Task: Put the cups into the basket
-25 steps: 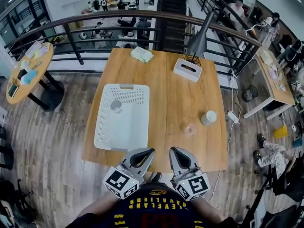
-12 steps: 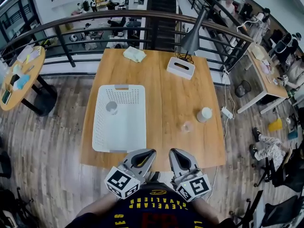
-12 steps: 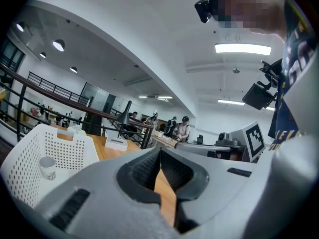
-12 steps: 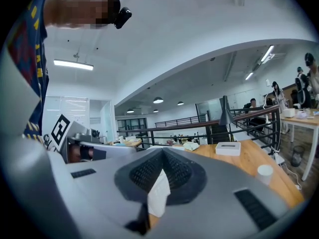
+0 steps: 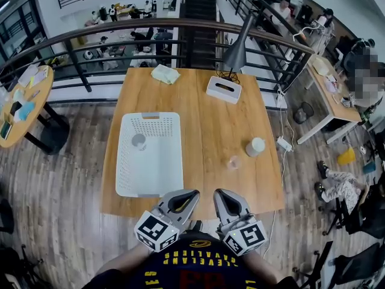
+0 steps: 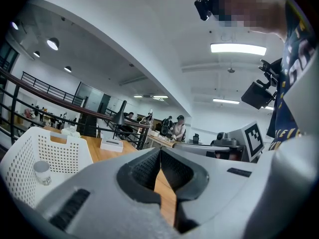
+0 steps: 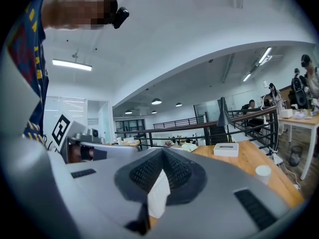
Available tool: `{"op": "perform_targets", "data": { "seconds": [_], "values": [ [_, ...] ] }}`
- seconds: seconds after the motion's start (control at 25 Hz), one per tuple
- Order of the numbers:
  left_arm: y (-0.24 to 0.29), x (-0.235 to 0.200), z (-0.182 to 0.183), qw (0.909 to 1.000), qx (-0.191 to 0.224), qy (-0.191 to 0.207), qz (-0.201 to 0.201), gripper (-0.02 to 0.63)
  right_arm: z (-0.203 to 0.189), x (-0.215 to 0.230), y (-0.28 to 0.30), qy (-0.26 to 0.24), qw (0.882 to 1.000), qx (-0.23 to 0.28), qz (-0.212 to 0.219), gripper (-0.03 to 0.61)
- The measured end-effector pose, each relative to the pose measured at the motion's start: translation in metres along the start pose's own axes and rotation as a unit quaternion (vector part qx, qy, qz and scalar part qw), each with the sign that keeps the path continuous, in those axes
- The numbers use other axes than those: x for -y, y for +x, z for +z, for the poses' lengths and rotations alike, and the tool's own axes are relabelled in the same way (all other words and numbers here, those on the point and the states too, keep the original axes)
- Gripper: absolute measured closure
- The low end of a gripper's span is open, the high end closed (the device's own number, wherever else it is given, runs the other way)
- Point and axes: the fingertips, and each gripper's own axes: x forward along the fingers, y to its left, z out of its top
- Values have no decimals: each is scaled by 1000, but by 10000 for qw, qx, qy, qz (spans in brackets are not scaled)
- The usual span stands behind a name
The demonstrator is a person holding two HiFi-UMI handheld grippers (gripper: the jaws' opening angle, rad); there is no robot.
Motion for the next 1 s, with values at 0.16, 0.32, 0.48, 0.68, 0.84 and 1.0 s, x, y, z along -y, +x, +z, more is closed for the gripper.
{"op": "perform_targets", "data": {
  "seconds": [0.16,0.32,0.48,0.68,0.84,1.0],
  "values": [
    [0,0,2,10000,22,44,-3,601,2,-1,1,-41,10000,19,20,566],
    [0,0,3,9999,22,100,-12,601,3,-2,3,-78,10000,31,54,566],
    [0,0,3,9999,41,114,-15,601,3,-3,4,-86,9999,36,50,566],
    [1,2,-1,9999,4,82,-72,603,-1,-1,2,-36,10000,-3,-2,566],
    [3,2,-1,9999,-28,62,-106,601,-2,2,2,35,10000,-34,-63,566],
    [4,2,-5,9999,-52,50,-127,603,-5,3,2,59,9999,-32,-76,566]
  ]
}}
